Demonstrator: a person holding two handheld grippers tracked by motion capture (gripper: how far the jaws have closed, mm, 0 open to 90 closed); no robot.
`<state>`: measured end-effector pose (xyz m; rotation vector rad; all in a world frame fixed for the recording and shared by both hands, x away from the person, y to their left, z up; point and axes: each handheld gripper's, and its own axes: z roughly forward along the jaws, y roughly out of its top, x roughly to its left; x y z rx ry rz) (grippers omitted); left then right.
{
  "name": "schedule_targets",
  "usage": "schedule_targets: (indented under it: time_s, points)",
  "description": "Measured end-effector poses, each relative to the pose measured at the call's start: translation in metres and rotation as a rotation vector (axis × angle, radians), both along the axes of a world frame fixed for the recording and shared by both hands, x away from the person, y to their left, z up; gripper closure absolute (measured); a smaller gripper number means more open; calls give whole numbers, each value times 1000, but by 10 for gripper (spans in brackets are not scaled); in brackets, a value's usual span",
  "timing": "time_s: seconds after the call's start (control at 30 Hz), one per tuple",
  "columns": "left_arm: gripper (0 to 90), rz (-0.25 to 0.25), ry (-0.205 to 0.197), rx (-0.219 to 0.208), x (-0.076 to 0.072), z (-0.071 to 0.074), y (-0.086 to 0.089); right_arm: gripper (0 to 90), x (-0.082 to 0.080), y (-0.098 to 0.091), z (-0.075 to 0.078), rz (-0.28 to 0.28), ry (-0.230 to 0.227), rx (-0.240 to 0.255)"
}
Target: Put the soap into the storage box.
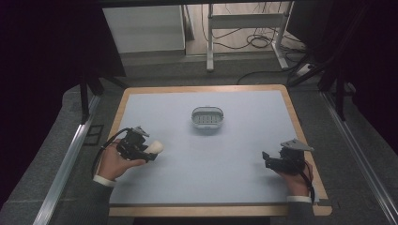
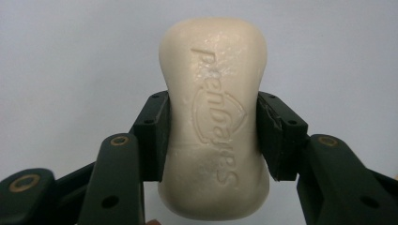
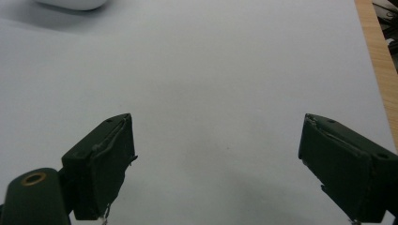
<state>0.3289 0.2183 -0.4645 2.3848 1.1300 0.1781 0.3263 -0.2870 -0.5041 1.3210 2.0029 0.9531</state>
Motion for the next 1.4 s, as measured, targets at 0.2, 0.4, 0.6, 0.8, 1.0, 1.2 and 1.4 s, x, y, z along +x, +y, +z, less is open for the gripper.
schedule_targets:
  time_s: [0.2, 0.4, 0.6, 0.8, 1.0, 1.2, 1.4]
  points:
    - [495, 4, -15, -8, 5, 4, -2, 107, 0, -1, 0, -4, -1, 0]
    - [495, 8, -16, -4, 11, 6, -5, 107, 0, 0, 1, 0, -1, -2]
    - [495, 5, -16, -8, 15, 6, -8, 107, 0, 1, 0, 0, 3, -2]
    - [495, 4, -21, -10, 19, 9, -9, 107, 0, 1, 0, -5, 9, -3]
    - [495, 0, -26, -11, 27, 12, -13, 107, 0, 1, -1, -3, 9, -4]
    - [495, -11, -33, -12, 33, 15, -17, 107, 0, 2, -1, -1, 9, -5]
    - [495, -15, -36, -13, 37, 15, -21, 107, 1, 2, -1, -1, 9, -5]
